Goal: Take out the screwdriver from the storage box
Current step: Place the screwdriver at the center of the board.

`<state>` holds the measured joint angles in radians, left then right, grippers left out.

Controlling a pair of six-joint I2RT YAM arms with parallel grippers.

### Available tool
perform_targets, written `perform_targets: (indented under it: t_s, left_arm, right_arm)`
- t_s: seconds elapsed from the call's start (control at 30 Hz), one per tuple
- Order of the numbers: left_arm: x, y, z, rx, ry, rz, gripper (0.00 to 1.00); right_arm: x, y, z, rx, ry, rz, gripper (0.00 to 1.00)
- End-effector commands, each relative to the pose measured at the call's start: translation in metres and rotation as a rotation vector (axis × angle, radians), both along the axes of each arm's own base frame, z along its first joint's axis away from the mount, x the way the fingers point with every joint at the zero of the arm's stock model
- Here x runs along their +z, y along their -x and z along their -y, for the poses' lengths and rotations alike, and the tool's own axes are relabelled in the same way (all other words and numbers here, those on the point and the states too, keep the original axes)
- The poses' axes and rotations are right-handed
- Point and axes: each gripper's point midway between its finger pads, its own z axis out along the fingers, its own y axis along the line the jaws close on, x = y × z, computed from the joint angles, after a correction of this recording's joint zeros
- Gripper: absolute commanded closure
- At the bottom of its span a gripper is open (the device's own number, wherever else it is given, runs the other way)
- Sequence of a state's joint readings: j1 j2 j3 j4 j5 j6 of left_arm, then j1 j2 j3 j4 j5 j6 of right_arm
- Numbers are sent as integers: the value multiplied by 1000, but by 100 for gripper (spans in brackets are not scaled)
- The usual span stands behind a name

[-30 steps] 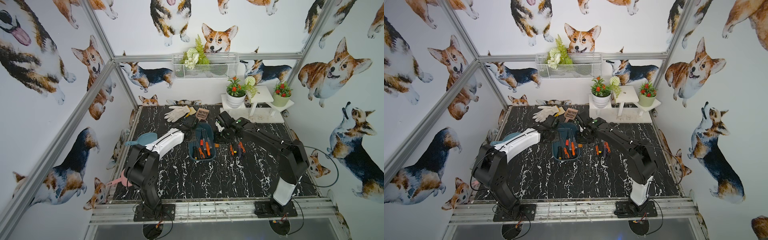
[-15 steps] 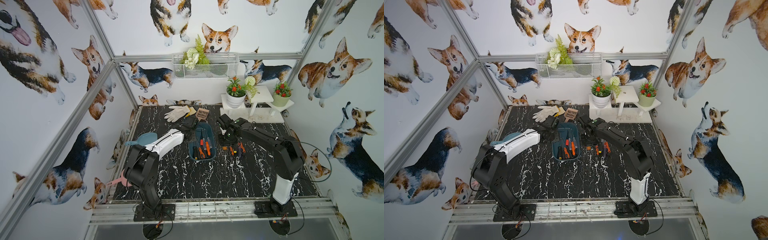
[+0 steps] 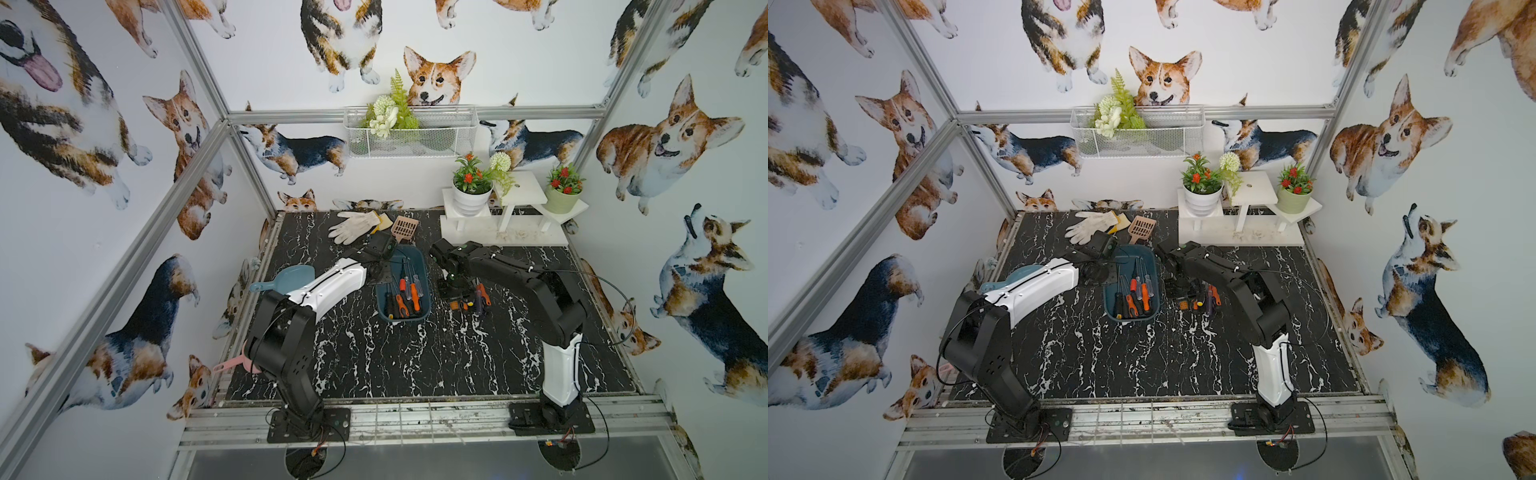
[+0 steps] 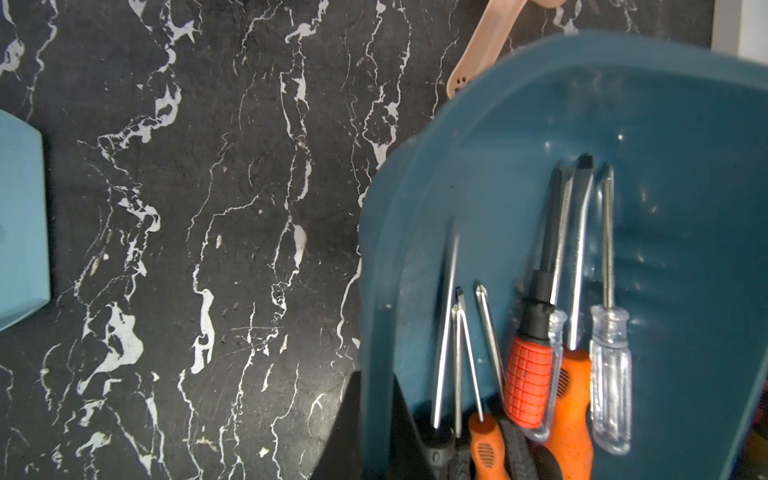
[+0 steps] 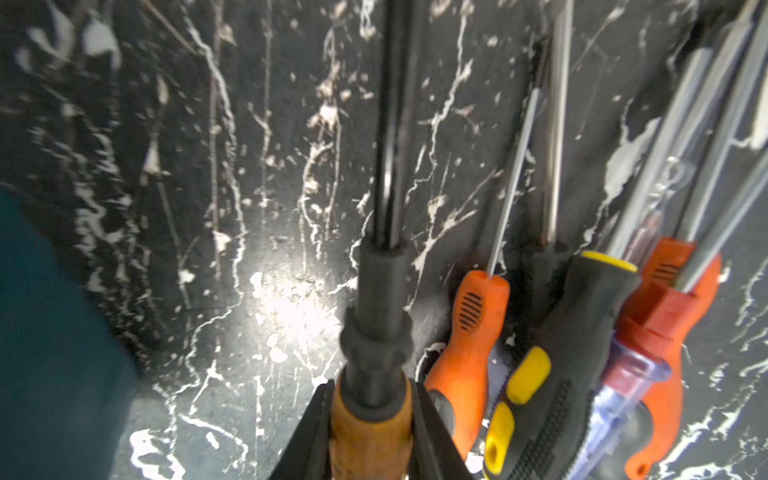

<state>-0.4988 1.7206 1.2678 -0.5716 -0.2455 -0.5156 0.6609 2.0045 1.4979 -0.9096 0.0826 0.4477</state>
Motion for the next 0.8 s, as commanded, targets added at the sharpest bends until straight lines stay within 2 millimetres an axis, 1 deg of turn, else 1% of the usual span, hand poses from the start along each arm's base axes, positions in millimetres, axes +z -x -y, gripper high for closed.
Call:
perform_targets:
  t_s: [0.0,0.3,0.4,0.47,0.6,0.77]
  left_arm:
    - [7,-5,3,0,18,34,100]
    - [8,-8,4,-4,20,35,100]
    - [8,-7,4,-4,17,33,100]
    - [8,-7,4,-3,18,34,100]
    - [9,-6,3,-4,17,34,100]
    - [10,-7,4,-5,18,35,100]
  right_arm:
    - [-2,0,8,14,48,-8,87]
    - [-8,1,12,13,67,-27,72]
    - [-9,1,11,15,66,-34,64]
    - [-9,0,11,13,64,-32,61]
    - [-8,0,10,15,61,-33,57]
    - [-5,-1,9,12,52,-25,57]
